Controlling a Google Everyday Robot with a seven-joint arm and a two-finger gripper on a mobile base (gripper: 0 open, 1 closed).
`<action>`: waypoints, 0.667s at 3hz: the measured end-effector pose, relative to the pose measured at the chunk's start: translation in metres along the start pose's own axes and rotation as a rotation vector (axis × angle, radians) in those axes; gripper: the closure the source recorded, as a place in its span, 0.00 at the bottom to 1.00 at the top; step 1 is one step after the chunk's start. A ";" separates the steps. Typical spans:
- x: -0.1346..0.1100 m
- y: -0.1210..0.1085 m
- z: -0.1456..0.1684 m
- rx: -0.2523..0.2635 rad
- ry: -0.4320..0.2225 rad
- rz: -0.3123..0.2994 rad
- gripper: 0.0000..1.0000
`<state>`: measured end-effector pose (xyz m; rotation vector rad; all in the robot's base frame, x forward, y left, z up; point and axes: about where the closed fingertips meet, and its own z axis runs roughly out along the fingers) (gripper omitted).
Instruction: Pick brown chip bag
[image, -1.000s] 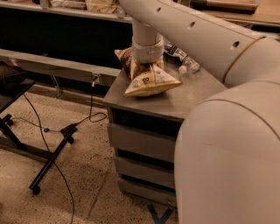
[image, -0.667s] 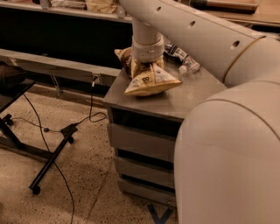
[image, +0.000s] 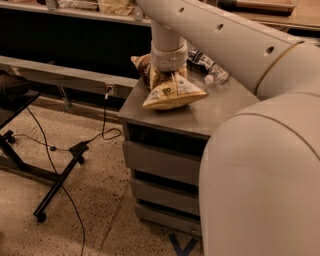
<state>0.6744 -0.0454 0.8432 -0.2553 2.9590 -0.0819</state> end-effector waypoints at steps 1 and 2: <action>0.000 0.000 0.000 0.000 0.000 0.000 1.00; 0.000 0.000 0.000 0.000 0.000 0.000 1.00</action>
Offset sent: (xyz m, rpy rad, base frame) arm -0.1095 -0.0430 0.1694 0.1767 -0.2569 0.1556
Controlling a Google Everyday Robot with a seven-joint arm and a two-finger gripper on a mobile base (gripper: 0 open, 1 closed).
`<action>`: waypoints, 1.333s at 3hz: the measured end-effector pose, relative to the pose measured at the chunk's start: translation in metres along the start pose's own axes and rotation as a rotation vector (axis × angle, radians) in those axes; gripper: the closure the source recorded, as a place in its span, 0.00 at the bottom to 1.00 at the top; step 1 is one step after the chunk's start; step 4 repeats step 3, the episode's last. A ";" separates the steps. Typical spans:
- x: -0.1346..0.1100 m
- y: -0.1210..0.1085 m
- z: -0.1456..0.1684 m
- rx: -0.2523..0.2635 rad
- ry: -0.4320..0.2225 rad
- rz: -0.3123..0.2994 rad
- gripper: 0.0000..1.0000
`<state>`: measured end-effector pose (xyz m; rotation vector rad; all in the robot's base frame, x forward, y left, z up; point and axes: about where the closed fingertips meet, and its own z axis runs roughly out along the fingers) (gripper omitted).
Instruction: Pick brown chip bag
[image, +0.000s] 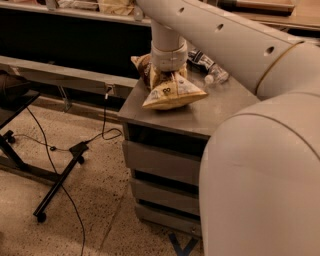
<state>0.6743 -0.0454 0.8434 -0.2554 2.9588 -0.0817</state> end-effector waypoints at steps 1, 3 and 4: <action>0.020 -0.009 -0.042 -0.041 -0.073 -0.025 1.00; 0.055 -0.026 -0.121 -0.100 -0.210 -0.064 1.00; 0.055 -0.026 -0.121 -0.100 -0.210 -0.064 1.00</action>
Offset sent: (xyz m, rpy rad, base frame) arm -0.1125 -0.0483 0.1729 0.1860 -0.2783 0.1449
